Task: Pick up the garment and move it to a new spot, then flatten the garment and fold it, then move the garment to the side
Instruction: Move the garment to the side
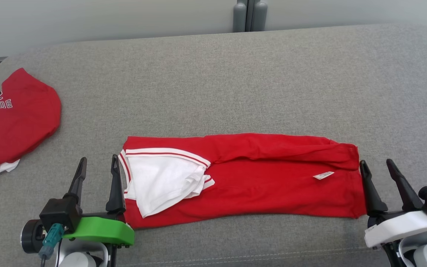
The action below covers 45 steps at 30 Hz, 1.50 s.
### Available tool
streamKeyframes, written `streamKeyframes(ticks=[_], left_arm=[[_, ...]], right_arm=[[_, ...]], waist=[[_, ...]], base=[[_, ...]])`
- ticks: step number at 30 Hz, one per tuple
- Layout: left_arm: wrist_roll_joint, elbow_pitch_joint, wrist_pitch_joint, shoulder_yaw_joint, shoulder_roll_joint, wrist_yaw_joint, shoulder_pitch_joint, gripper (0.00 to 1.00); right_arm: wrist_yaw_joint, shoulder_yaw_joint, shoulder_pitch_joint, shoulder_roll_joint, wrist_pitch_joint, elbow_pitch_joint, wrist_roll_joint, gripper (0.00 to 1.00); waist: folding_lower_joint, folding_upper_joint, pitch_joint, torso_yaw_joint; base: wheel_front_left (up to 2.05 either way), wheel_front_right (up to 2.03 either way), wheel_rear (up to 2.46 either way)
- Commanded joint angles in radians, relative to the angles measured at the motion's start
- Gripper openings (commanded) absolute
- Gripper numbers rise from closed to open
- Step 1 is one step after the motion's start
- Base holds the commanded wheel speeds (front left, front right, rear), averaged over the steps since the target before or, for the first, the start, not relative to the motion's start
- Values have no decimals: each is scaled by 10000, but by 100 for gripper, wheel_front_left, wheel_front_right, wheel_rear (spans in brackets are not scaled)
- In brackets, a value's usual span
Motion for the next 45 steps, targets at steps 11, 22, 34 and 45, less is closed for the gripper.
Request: streamKeyframes(ticks=[11,22,34,45], left_arm=[[415,221,-29,194,-431,-513,-415,100],[815,400,-29,151,-849,-952,-1073,100],[1086,481,-29,530,-1162,-1179,-1052,100],[1346,493,-29,807,-1348,-1374,-1042,100]], right_arm=[[-5,-668,-1393,-777,86,1659,369,100],[-5,30,-3269,-1225,-47,4297,576,100],[-5,1318,-2619,-963,-55,4386,1231,100],[-3,1410,-1909,-556,-58,3557,1497,78]], waist=[[0,0,592,311],[0,0,1567,820],[0,0,1730,749],[0,0,1711,439]], base=[[0,0,0],[0,0,0],[0,0,0],[0,0,0]])
